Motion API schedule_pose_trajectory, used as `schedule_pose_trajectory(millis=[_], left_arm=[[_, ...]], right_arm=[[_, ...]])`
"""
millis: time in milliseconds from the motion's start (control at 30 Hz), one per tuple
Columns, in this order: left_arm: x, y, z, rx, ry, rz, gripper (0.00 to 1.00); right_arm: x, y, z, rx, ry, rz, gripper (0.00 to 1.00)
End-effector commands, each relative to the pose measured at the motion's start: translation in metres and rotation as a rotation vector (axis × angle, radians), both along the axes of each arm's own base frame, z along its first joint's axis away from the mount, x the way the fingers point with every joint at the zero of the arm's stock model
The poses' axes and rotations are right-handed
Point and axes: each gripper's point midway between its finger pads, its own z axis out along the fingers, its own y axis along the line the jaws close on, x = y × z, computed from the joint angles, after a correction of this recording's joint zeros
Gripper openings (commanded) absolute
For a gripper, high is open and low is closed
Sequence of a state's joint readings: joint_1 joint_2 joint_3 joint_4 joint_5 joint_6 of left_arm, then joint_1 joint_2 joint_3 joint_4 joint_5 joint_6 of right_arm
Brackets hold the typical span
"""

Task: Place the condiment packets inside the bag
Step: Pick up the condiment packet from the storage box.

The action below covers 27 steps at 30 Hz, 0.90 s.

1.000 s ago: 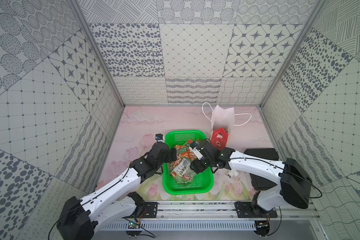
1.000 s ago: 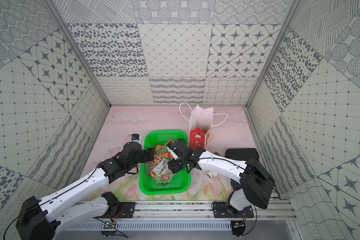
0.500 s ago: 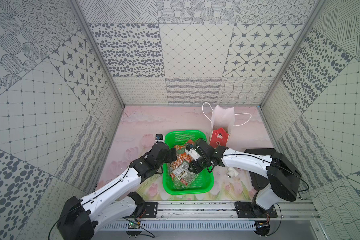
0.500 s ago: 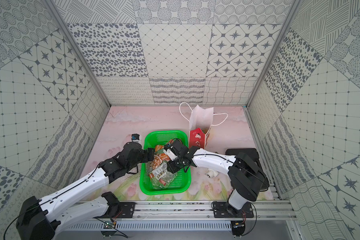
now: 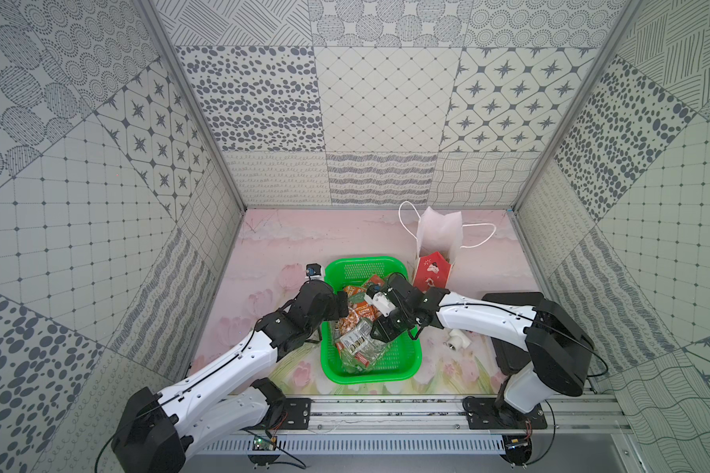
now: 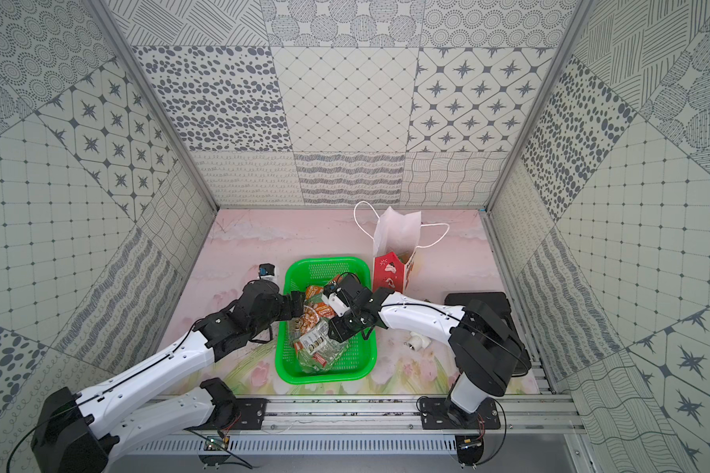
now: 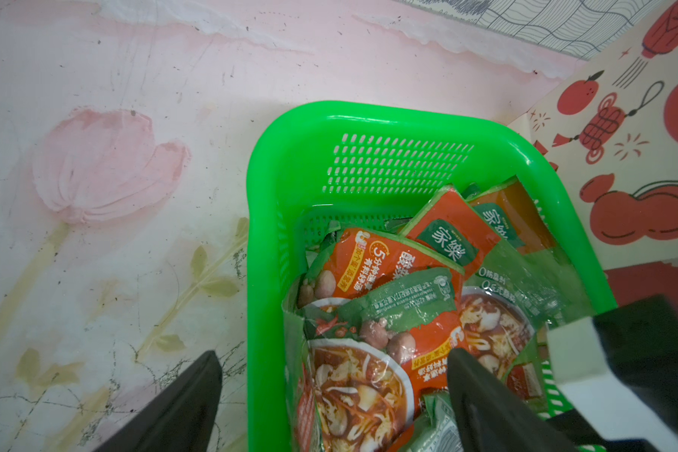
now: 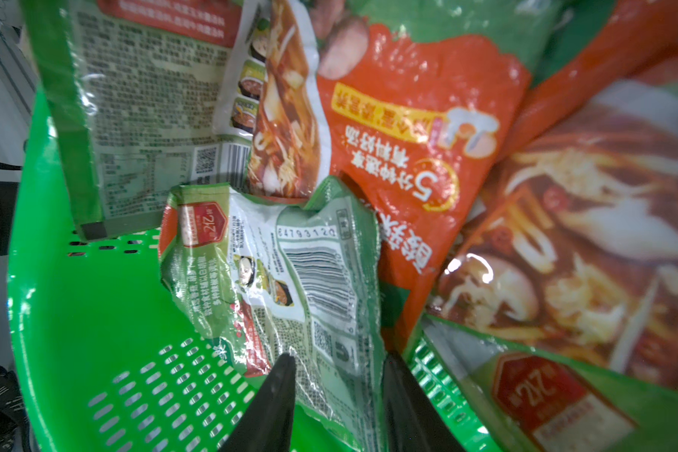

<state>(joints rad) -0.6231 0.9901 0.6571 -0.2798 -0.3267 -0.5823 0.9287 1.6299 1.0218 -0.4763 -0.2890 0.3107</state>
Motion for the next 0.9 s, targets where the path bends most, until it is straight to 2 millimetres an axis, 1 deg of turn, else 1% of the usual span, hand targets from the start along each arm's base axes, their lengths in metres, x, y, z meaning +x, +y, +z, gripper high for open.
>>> schedule_pose_trajectory(millis=[0, 167, 367, 467, 600, 733, 867], left_arm=[[0.005, 0.000, 0.007, -0.021, -0.028, 0.015, 0.93], [0.004, 0.001, 0.008, -0.023, -0.031, 0.014, 0.93], [0.005, 0.001, 0.007, -0.018, -0.032, 0.016, 0.93], [0.005, 0.000, 0.006, -0.018, -0.030, 0.014, 0.93], [0.006, 0.000, 0.005, -0.017, -0.027, 0.012, 0.93], [0.005, -0.002, 0.007, -0.027, -0.029, 0.006, 0.92], [0.004, -0.002, 0.009, -0.039, -0.036, 0.003, 0.92]], right_arm=[[0.007, 0.001, -0.011, -0.031, -0.008, -0.019, 0.43], [0.000, 0.009, -0.017, -0.043, 0.007, 0.024, 0.44], [-0.009, 0.020, -0.016, -0.034, 0.029, 0.077, 0.44], [-0.014, 0.024, -0.007, 0.013, 0.039, 0.093, 0.39], [-0.018, 0.028, 0.017, 0.086, 0.025, 0.101, 0.30], [-0.022, 0.035, 0.040, 0.173, 0.021, 0.113, 0.26], [-0.026, 0.041, 0.047, 0.238, 0.040, 0.113, 0.25]])
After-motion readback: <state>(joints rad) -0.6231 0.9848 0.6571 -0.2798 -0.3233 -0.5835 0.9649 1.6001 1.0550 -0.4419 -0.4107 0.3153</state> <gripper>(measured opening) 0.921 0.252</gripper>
